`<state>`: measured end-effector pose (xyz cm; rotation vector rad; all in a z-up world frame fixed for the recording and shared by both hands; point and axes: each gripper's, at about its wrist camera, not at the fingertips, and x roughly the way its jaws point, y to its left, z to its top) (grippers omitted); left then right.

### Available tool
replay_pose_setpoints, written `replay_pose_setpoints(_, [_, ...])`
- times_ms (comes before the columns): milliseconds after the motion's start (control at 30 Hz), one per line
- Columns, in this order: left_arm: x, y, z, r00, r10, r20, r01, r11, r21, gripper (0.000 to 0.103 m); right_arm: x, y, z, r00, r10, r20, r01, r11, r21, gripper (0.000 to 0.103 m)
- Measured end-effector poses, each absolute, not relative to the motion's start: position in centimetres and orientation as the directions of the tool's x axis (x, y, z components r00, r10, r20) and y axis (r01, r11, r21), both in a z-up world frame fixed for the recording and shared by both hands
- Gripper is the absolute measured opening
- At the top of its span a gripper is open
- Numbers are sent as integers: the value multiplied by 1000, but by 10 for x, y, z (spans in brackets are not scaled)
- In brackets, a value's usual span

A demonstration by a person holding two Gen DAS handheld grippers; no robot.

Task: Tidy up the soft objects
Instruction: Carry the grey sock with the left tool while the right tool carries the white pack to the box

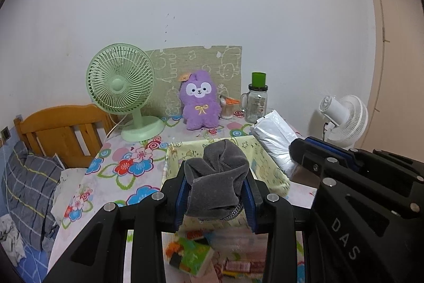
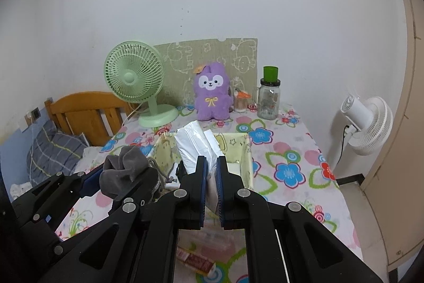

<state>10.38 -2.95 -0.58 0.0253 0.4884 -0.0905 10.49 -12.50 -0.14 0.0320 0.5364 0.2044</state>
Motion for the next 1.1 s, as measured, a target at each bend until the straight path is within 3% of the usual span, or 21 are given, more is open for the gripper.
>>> replay_pose_setpoints(633, [195,-23,-28,838,-90,-539,76,996,-48,39,196,-121,-21,813,207,-544,-176,978,108,10])
replay_pose_setpoints(700, [204,-21,-34,826,-86,-558,68,996,-54,48,204,-120,-27,803,216,-556,-182,976,116,10])
replay_pose_setpoints(767, [211,-19,-41,815,-83,-574,59,996,-61,74,212,-119,-33,791,227,-568,-187,974,128,10])
replay_pose_setpoints(900, [217,-15,-50,808,-85,-583,59,996,-63,84,227,-118,-45,770,243,-590,-196,970,143,10])
replay_pose_setpoints(1100, [228,-16,-67,777,-90,-622,66,996,-62,86,240,-114,-60,743,229,-629,-179,973,143,17])
